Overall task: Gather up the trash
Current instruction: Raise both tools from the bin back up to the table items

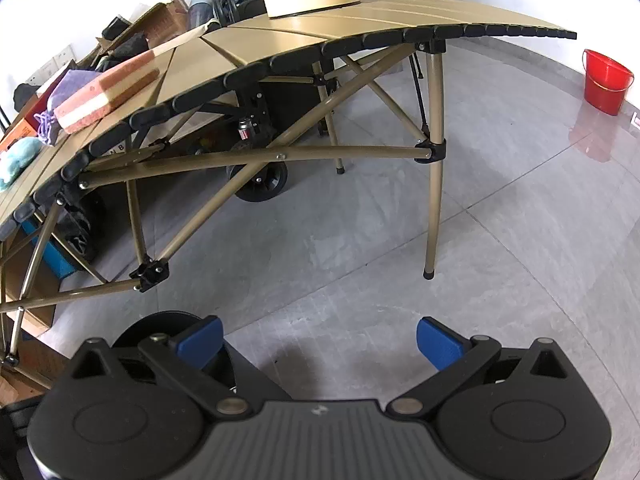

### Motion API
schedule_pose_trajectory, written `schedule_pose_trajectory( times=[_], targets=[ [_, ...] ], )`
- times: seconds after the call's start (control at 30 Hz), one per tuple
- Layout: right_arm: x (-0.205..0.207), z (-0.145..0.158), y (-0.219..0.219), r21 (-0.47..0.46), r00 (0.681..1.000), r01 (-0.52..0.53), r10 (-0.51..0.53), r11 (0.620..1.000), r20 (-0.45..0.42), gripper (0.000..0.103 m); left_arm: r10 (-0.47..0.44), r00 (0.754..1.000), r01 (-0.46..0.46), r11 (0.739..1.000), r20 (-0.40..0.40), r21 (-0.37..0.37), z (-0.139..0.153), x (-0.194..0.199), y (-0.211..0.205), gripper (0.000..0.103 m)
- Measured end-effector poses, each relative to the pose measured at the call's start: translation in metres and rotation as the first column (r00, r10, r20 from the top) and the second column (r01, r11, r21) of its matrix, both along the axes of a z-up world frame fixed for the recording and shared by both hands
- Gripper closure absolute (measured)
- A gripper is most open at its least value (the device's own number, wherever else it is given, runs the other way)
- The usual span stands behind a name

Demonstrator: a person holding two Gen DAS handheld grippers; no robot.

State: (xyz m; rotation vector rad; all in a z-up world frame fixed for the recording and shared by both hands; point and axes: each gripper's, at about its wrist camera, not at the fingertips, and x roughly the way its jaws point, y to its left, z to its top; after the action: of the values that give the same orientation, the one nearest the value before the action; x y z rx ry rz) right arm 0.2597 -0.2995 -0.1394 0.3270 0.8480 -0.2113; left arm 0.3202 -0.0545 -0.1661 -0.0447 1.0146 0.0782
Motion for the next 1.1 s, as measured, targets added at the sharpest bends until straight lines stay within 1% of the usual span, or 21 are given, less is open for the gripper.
schedule_pose_trajectory(
  times=[0.27,0.4,0.57,0.7,0.8,0.97,1.1],
  targets=[
    [-0.001,0.002,0.002,-0.003,1.000,-0.002,0.002,1.000,0.007,0.000,-0.007,0.999,0.006,1.000,0.039,0.023,0.006,-0.006,0.005,0.000],
    [-0.003,0.006,0.002,-0.002,1.000,-0.001,0.001,1.000,0.021,0.000,-0.016,0.996,0.013,1.000,0.088,0.028,0.018,-0.013,0.008,0.000],
    [-0.006,0.013,0.003,-0.008,0.999,0.003,-0.002,1.000,0.054,0.000,-0.029,0.987,0.029,1.000,0.160,0.004,0.037,-0.022,0.011,0.000],
    [-0.009,0.020,0.003,0.012,0.995,-0.009,0.007,1.000,0.096,0.000,-0.040,0.971,0.038,0.999,0.237,0.014,0.053,-0.030,0.012,0.000],
    [-0.012,0.026,0.003,0.012,0.992,-0.011,0.009,1.000,0.128,0.000,-0.058,0.958,0.049,0.998,0.281,0.036,0.063,-0.035,0.012,0.000],
    [-0.018,0.037,0.005,0.013,0.980,-0.012,0.009,1.000,0.200,0.000,-0.066,0.923,0.045,0.997,0.380,0.065,0.079,-0.045,0.013,0.000],
    [-0.025,0.049,0.009,-0.023,0.960,-0.002,0.009,1.000,0.282,0.000,-0.076,0.894,0.044,0.996,0.442,0.082,0.090,-0.053,0.012,0.000]
  ],
)
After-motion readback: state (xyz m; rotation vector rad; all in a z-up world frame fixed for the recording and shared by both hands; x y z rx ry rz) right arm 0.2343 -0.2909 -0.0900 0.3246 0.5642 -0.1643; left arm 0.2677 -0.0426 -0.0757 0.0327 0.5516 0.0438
